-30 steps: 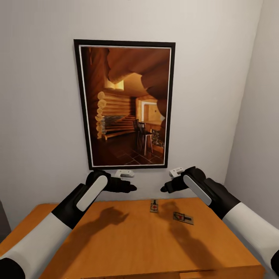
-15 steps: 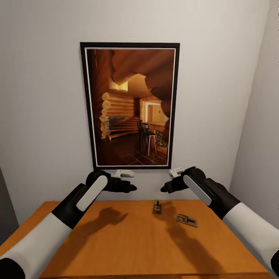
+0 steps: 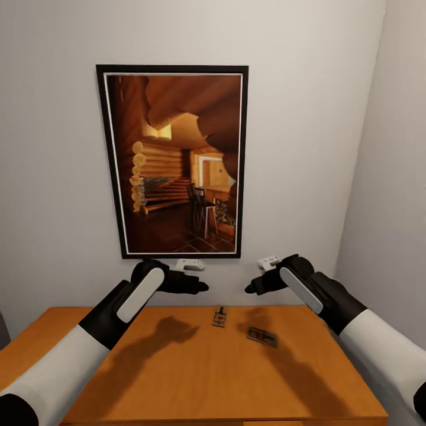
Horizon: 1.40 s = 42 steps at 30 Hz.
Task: Take the four mousetraps from the cabinet in the bathroom and place them on the bathroom floor. Make sure all four end up on the same floor surface, and ensure that at least two of them are either under or directly next to the same bathroom sink.
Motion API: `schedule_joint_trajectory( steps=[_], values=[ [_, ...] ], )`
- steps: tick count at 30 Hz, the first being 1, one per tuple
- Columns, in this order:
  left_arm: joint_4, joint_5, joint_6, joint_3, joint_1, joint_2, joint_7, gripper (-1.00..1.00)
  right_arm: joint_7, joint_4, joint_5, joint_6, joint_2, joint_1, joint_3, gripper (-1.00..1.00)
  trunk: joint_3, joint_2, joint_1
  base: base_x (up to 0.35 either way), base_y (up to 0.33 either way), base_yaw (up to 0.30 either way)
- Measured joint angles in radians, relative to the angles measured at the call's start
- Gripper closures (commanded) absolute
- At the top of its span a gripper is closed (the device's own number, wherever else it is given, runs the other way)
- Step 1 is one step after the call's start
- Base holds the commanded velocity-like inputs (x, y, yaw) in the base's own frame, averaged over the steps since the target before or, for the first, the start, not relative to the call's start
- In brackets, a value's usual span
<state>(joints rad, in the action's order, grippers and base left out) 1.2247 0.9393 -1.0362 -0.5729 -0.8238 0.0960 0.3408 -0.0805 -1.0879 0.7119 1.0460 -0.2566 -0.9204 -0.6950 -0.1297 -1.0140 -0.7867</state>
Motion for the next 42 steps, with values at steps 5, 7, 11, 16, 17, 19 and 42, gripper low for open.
schedule_joint_trajectory(
  steps=[5,7,11,16,17,19,42],
  values=[
    [0.0,0.0,0.0,0.0,0.0,-0.001,0.0,-1.0,0.0,0.0,0.0,0.0,0.0,0.0,-0.001,-1.0,0.0,0.0,0.0,0.0,-0.268,0.0],
    [0.0,0.0,0.0,0.0,0.0,-0.001,0.0,-1.0,0.0,0.0,0.0,0.0,0.0,0.0,-0.001,-1.0,0.0,0.0,0.0,0.0,-0.27,0.0],
    [0.0,0.0,0.0,0.0,0.0,-0.001,0.0,-1.0,0.0,0.0,0.0,0.0,0.0,0.0,-0.002,-1.0,0.0,0.0,0.0,0.0,-0.27,0.0],
    [0.0,-0.001,0.0,0.0,0.0,-0.002,0.0,-1.0,0.0,0.0,0.0,0.0,0.0,0.0,-0.002,-1.0,0.0,0.0,0.0,0.0,-0.198,0.0],
    [0.0,-0.001,0.0,0.0,0.0,-0.002,0.0,-1.0,0.0,0.0,0.0,0.0,0.0,0.0,-0.003,-1.0,0.0,0.0,0.0,0.0,-0.11,0.0],
    [-0.001,0.0,0.0,0.0,0.0,-0.002,0.0,-1.0,0.0,-0.001,0.0,0.0,0.0,0.0,-0.003,-1.0,0.0,0.0,0.0,0.0,-0.079,0.0],
    [-0.002,0.0,0.0,0.0,0.0,-0.002,0.0,-1.0,0.001,-0.007,0.003,0.0,0.018,0.0,-0.108,-1.0,0.0,0.0,0.0,0.0,-0.013,0.0]
  ],
)
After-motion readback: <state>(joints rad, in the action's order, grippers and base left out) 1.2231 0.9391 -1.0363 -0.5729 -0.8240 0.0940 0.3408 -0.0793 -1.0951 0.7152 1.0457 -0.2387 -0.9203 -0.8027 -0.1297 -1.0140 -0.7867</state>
